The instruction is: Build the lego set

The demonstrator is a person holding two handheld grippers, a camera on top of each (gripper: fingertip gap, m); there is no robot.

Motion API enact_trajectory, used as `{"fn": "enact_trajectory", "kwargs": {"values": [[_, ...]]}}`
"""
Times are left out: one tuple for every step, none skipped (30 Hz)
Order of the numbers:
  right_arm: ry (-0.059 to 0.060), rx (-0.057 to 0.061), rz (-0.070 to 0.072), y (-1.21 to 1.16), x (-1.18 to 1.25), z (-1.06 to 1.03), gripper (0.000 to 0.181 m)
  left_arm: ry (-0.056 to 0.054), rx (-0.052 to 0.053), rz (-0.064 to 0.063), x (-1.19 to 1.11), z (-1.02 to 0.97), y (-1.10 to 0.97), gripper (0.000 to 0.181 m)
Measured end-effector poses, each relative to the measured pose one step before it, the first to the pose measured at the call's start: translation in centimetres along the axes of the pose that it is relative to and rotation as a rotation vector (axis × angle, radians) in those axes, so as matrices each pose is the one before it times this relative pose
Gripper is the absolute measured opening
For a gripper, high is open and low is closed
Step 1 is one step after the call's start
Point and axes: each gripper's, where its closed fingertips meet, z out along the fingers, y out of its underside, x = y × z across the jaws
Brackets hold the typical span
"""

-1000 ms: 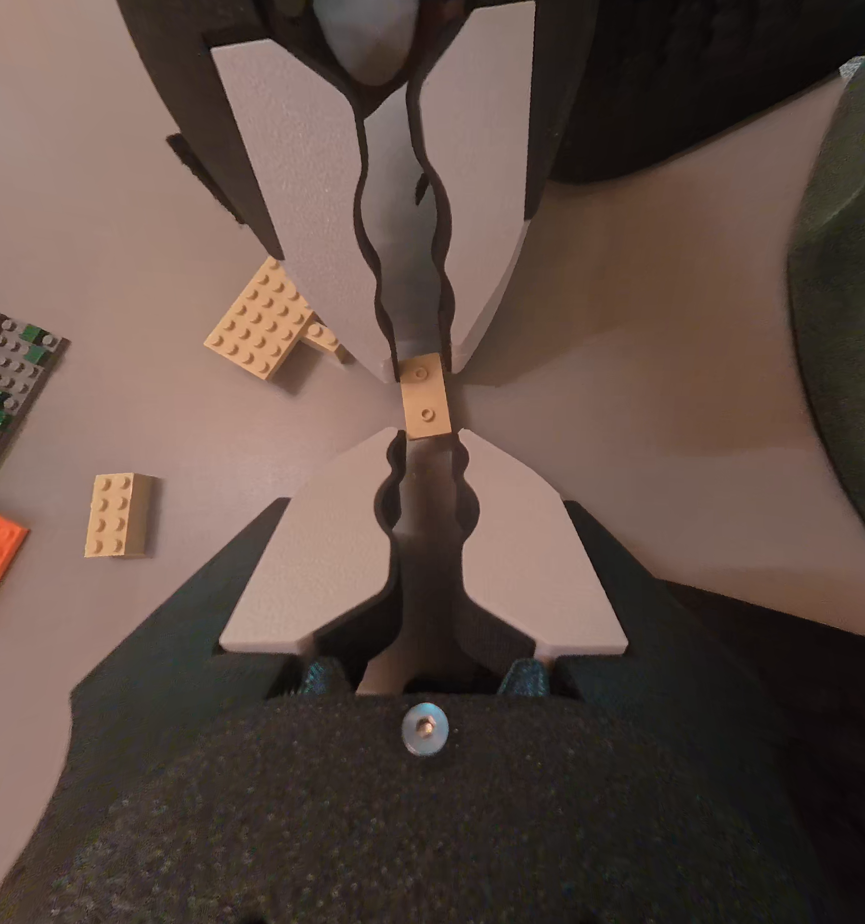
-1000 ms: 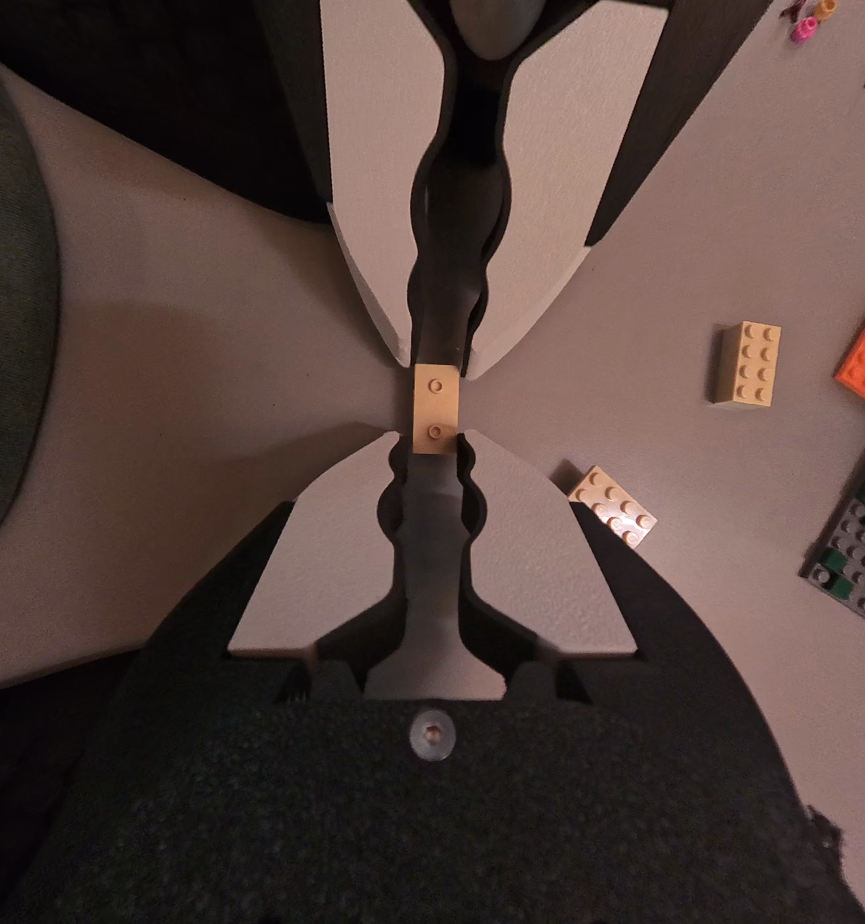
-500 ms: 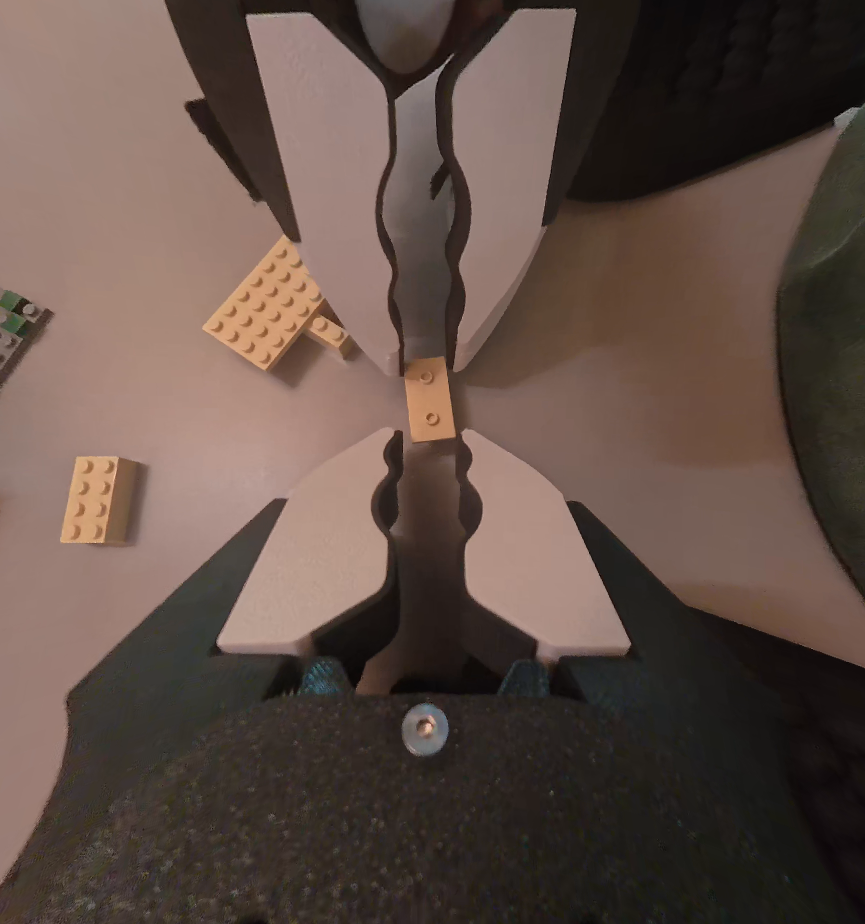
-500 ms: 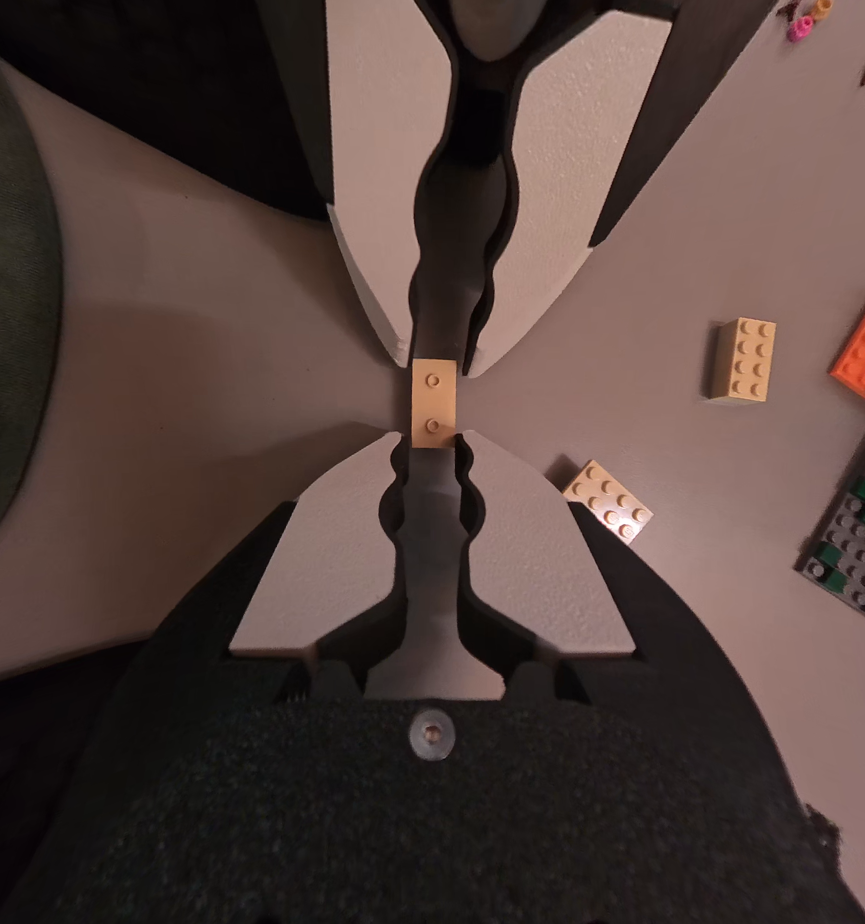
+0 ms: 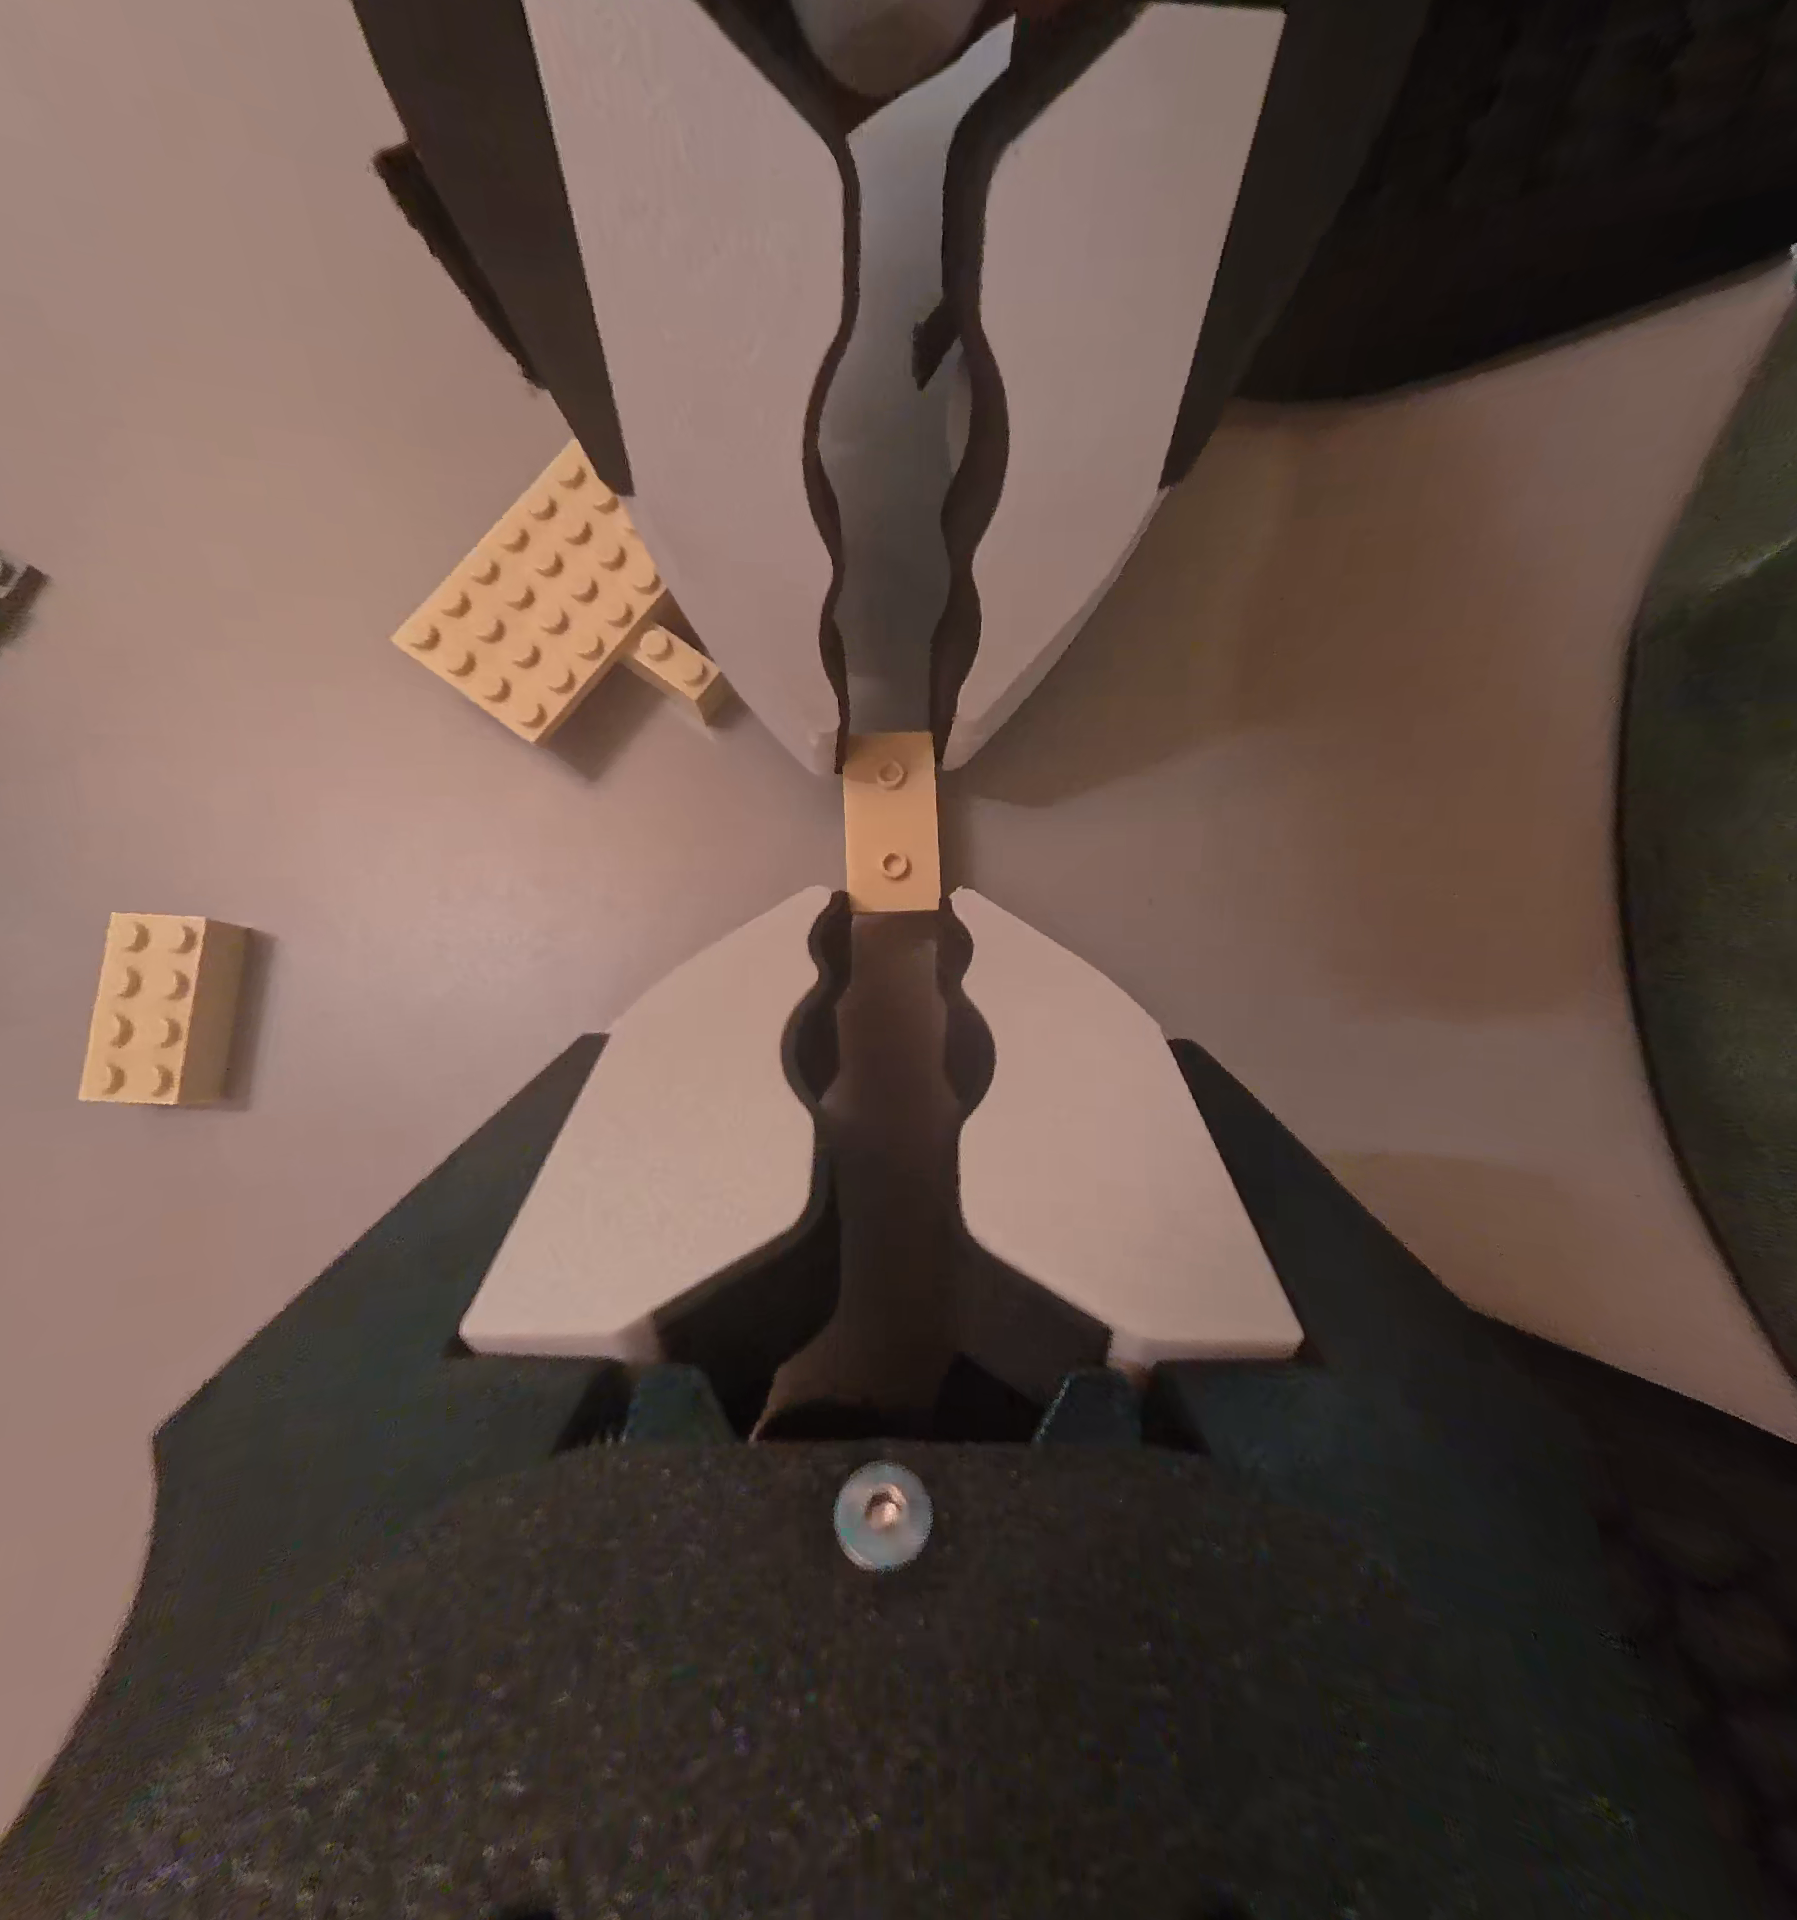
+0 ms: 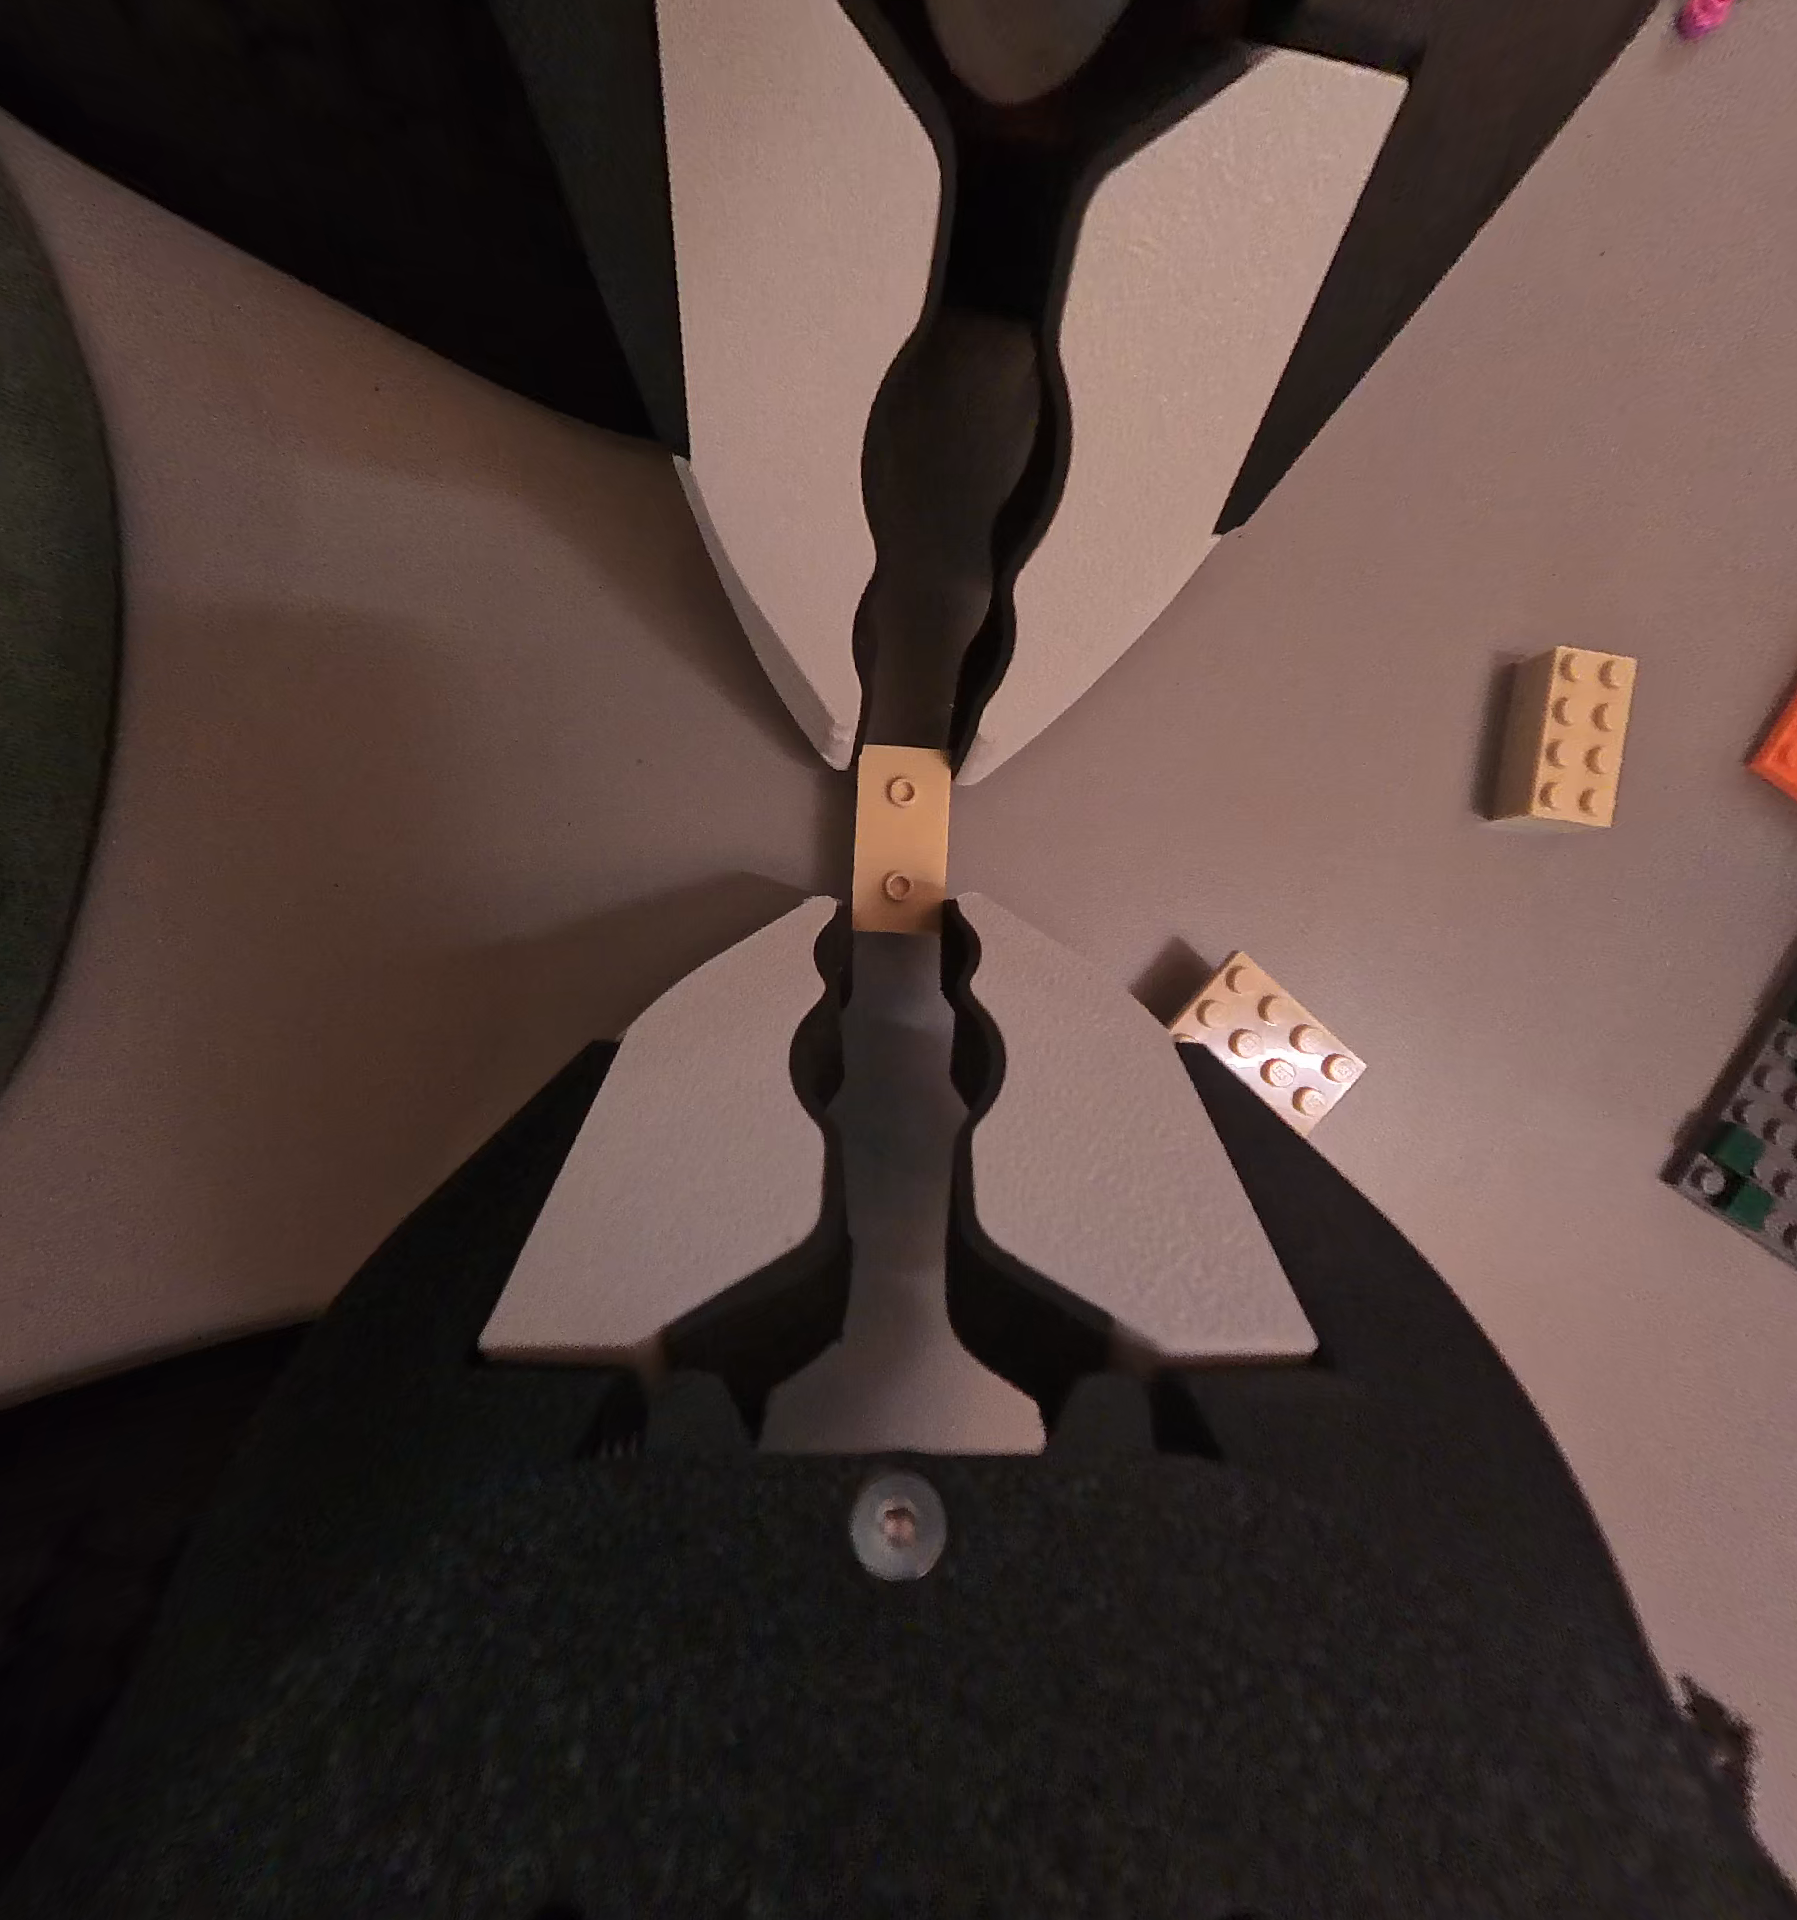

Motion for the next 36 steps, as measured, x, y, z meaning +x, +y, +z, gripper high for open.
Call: {"fn": "enact_trajectory", "kwargs": {"values": [[-0.002,-0.0006,-0.0014,0.012,0.005,0.007,0.016,0.0085,-0.0037,-0.0136,0.012,-0.004,0.012,0.015],[-0.0023,-0.0011,-0.0019,0.004,0.002,0.023,0.016,0.0074,-0.0032,-0.011,0.01,0.007,0.01,0.015],[-0.0018,-0.0015,-0.0028,0.011,-0.007,0.018,0.016,0.0035,-0.0037,-0.0076,0.002,0.007,0.001,0.016],[-0.0024,-0.0023,-0.0001,0.03,-0.001,0.044,0.016,0.0008,-0.0032,-0.0041,-0.001,0.002,0.008,0.016],[-0.0033,-0.0025,0.0037,0.055,-0.01,0.078,0.016,0.0023,-0.0012,-0.0082,0.016,-0.008,-0.024,0.016],[-0.0042,0.0016,0.0047,0.016,-0.002,0.03,0.016,0.0036,-0.0021,-0.0101,0.003,-0.001,-0.003,0.016],[-0.0031,0.0029,0.0029,0.005,-0.003,0.01,0.016,0.0016,-0.003,-0.0044,0.011,0.011,0.01,0.016],[0.0005,0.0016,-0.0003,0.001,0.002,0.01,0.016,0.0004,-0.0032,-0.0008,0.008,0.005,0.024,0.016],[0.0035,-0.0015,-0.0024,0.014,0.003,0.001,0.016,-0.0005,-0.0037,0.0006,0.006,0.011,0.005,0.016],[0.0034,-0.0044,-0.0037,0.004,0.009,0.008,0.016,-0.0002,-0.0034,0.0018,0.005,0.007,0.024,0.016],[0.0014,-0.0054,-0.0037,-0.019,0.004,-0.012,0.016,0.0006,-0.0043,-0.0008,0.014,0.033,0.041,0.016],[0.0001,-0.0066,-0.0045,-0.008,0.007,-0.017,0.015,-0.0017,-0.0062,0.0009,0.003,0.096,0.102,0.016],[0.0,-0.0083,-0.0062,0.013,0.001,0.003,0.015,-0.0013,0.0001,0.0009,0.006,0.019,0.012,0.016],[-0.0007,-0.0083,-0.0061,0.014,0.004,0.014,0.015,-0.0004,0.0,-0.0018,0.007,0.008,0.007,0.016],[-0.0015,-0.0076,-0.0057,0.011,-0.003,0.004,0.015,-0.0007,-0.0013,-0.0019,0.01,0.003,0.003,0.016],[-0.0016,-0.0063,-0.0052,0.002,0.002,0.02,0.015,-0.0017,-0.0022,-0.0003,0.01,0.007,0.005,0.016],[-0.0018,-0.0035,-0.003,0.011,0.006,0.017,0.016,-0.0019,-0.0019,-0.0007,0.01,0.009,0.0,0.016],[-0.003,-0.0005,0.0,0.006,-0.004,0.011,0.016,-0.0013,-0.0022,-0.0015,0.011,0.009,0.015,0.016],[-0.0034,0.0016,0.0012,0.002,-0.007,0.014,0.016,-0.0015,-0.003,-0.0008,0.009,0.016,0.01,0.016],[-0.0028,0.0019,0.0013,-0.007,0.001,0.007,0.016,-0.0024,-0.0041,0.0003,0.006,0.011,0.007,0.016],[-0.0019,0.0009,0.0001,0.004,0.002,0.011,0.015,-0.0019,-0.0038,-0.0005,0.006,0.008,0.008,0.016],[-0.0014,-0.0002,-0.0002,0.003,-0.004,0.011,0.015,-0.0013,-0.0038,0.0009,0.001,0.002,0.015,0.016],[-0.0009,0.0001,0.0004,0.0,-0.002,0.012,0.015,0.0016,-0.002,0.0016,-0.001,0.014,0.004,0.016],[-0.0008,0.0017,0.0014,-0.004,0.003,0.004,0.015,0.0054,0.0,-0.002,0.012,0.004,0.002,0.016],[-0.0008,0.0038,0.003,0.006,-0.002,0.011,0.015,0.0051,0.001,-0.003,0.0,0.0,0.0,0.016],[-0.0007,0.0055,0.0042,-0.01,-0.002,0.008,0.015,0.002,-0.0003,-0.001,0.003,0.009,0.001,0.016],[-0.0003,0.0061,0.0051,0.001,-0.001,0.001,0.015,0.0001,-0.0018,0.0006,0.006,0.005,0.001,0.016],[0.0006,0.0056,0.0053,-0.005,0.004,0.003,0.016,0.0,-0.0028,-0.0001,0.0,-0.001,0.011,0.016],[0.002,0.0044,0.0037,-0.005,-0.001,0.013,0.016,0.0002,-0.0018,0.0013,0.003,-0.003,-0.005,0.016],[0.0032,0.0021,0.0019,-0.003,0.005,-0.012,0.016,0.0026,-0.0001,-0.0009,0.0,-0.011,-0.008,0.016],[0.0033,0.0006,0.0008,0.004,-0.011,-0.005,0.016,0.0054,0.0019,-0.0027,0.003,-0.011,-0.023,0.016],[0.0031,0.0,0.0023,-0.012,-0.006,-0.018,0.016,0.0062,0.0022,-0.0006,-0.004,-0.023,-0.026,0.016],[0.0029,0.0018,0.0043,-0.034,-0.017,-0.029,0.016,0.0024,0.0035,0.0052,-0.013,-0.031,-0.04,0.016],[0.0038,0.0051,0.0041,-0.034,-0.011,-0.031,0.016,0.0003,0.0034,0.0086,-0.017,-0.058,-0.029,0.015],[0.0064,0.0071,0.0005,-0.044,0.0,-0.018,0.016,0.0032,0.0026,0.0034,-0.005,-0.063,-0.014,0.015],[0.0036,0.0059,0.0003,0.003,-0.031,0.001,0.016,0.0073,0.0071,-0.0058,0.021,-0.099,-0.067,0.016]]}}
